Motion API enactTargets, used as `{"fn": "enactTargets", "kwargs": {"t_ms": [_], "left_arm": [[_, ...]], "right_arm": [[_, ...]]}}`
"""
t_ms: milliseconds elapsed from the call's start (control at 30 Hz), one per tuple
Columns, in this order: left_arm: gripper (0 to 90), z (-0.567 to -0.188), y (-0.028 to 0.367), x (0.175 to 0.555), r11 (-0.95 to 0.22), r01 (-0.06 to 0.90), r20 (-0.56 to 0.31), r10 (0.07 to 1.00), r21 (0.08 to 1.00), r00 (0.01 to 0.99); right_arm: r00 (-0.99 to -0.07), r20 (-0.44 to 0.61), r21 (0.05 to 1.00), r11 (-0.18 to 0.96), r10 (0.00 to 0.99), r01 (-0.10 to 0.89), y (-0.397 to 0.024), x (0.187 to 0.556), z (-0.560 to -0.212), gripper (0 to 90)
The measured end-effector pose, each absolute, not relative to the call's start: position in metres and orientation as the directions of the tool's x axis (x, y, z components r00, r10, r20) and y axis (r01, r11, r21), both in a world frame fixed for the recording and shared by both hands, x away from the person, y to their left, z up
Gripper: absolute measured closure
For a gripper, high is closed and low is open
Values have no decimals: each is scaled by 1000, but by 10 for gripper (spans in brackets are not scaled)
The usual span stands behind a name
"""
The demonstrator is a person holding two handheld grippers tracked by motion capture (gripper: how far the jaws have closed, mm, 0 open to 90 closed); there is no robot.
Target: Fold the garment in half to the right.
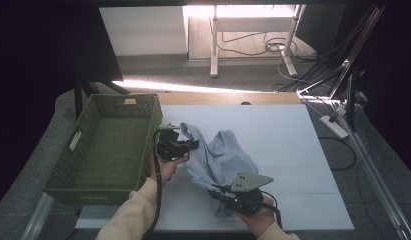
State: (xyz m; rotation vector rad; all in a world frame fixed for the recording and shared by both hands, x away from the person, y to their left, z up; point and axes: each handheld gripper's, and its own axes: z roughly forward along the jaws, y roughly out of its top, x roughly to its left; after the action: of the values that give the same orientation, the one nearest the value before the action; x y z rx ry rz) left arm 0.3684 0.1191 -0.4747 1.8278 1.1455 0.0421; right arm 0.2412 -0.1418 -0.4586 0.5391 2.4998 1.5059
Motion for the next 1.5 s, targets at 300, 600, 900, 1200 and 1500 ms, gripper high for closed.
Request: {"fn": "enactTargets", "kwargs": {"t_ms": [300,600,900,1200,1500], "left_arm": [[812,-474,107,370,-142,674,-394,718,725,574],[812,-473,98,374,-167,671,-379,716,723,587],[812,-473,85,378,-196,665,-359,716,721,599],[811,-473,72,383,-225,663,-346,709,714,614],[811,-476,60,387,-259,662,-331,705,703,627]], "right_arm": [[-902,48,874,419,428,245,-157,243,-463,803],[-889,61,865,420,455,274,-167,247,-465,803],[-866,77,860,407,494,308,-178,248,-465,802],[-851,83,856,400,518,327,-190,248,-465,802],[-835,87,850,396,543,346,-200,247,-467,803]]}}
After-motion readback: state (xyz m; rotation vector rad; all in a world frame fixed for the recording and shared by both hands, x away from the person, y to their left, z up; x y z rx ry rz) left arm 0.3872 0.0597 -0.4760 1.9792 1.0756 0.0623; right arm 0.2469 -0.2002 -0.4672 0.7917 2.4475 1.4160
